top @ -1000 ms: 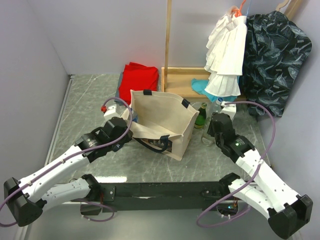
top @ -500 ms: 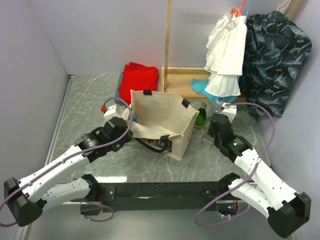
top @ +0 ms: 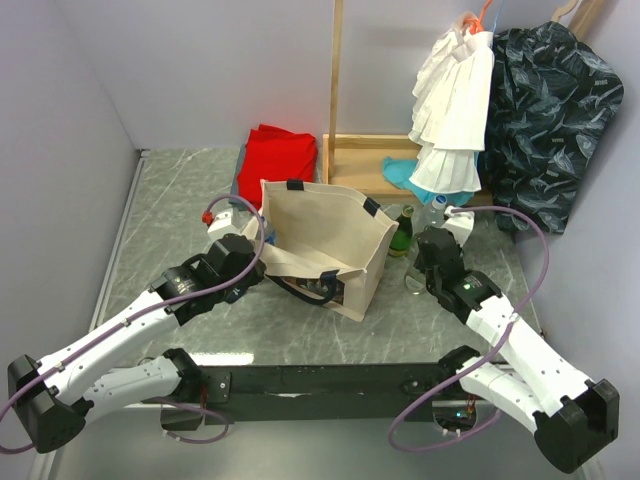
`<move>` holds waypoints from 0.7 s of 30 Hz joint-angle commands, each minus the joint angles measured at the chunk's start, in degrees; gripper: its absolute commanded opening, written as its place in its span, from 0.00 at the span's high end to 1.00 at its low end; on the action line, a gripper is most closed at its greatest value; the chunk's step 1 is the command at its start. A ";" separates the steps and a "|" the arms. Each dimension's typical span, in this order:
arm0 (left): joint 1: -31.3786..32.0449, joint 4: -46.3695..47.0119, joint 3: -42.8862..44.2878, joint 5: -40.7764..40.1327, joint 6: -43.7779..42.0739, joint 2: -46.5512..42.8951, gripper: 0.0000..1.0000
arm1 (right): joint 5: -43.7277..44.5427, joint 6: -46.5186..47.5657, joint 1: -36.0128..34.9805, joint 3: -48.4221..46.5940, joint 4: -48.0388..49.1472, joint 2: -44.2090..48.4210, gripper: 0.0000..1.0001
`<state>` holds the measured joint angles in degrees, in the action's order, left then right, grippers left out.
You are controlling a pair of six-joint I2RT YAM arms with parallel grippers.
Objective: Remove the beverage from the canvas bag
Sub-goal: Place the drink at the center of the board.
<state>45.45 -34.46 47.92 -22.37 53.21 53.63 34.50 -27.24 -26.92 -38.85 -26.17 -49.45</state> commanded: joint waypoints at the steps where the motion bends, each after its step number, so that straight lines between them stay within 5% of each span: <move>1: 0.16 0.80 1.21 1.45 -0.83 -0.01 0.82 | 4.44 -1.32 1.08 -0.17 7.01 1.29 1.00; 12: 0.16 0.80 1.38 1.54 -0.83 0.16 0.82 | -1.54 1.23 1.08 -3.86 4.74 -1.61 0.99; 21: 0.16 0.88 2.00 1.72 -1.00 0.78 0.83 | -1.72 1.23 0.99 -5.53 2.36 -1.44 0.90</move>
<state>45.45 -34.39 47.92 -22.37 53.21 53.89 32.21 -25.65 -26.30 -41.25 -27.03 -52.62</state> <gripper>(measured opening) 0.178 0.400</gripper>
